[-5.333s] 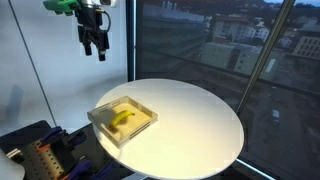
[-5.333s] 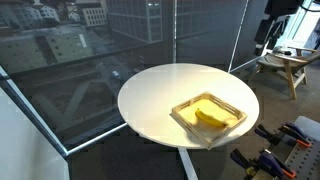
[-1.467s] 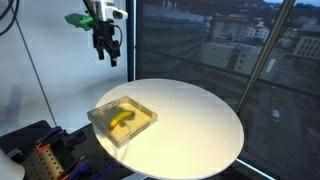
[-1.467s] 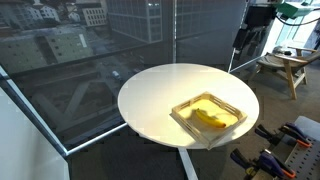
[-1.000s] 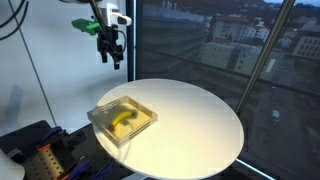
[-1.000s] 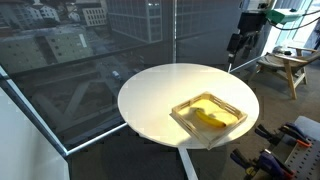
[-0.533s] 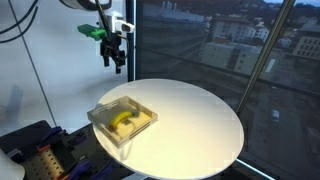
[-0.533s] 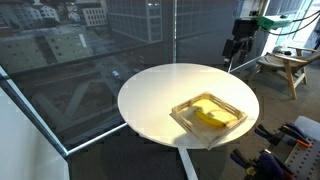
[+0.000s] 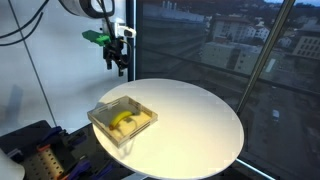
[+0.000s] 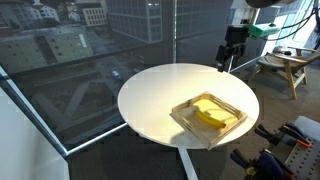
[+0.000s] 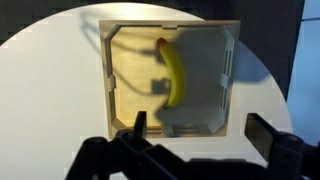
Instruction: Put the banana on the table
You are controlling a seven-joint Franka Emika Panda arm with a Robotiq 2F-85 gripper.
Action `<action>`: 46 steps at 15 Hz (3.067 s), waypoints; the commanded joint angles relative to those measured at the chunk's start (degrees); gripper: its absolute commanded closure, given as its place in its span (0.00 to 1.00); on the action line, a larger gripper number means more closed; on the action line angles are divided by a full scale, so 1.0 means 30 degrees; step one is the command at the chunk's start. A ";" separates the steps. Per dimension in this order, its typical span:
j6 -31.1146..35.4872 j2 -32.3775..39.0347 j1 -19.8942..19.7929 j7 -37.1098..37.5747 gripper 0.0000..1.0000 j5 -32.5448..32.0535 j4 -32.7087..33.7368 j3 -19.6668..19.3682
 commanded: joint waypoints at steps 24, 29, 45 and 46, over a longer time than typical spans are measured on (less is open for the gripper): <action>0.4184 0.3194 -0.0154 0.1567 0.00 -0.1189 -0.1179 0.0385; 0.4927 0.4063 -0.0061 0.2793 0.00 -0.2660 -0.1228 0.0360; 0.5420 0.5818 0.0245 0.2771 0.00 -0.2470 -0.1096 0.0268; 0.5420 0.5826 0.0245 0.2771 0.00 -0.2470 -0.1096 0.0267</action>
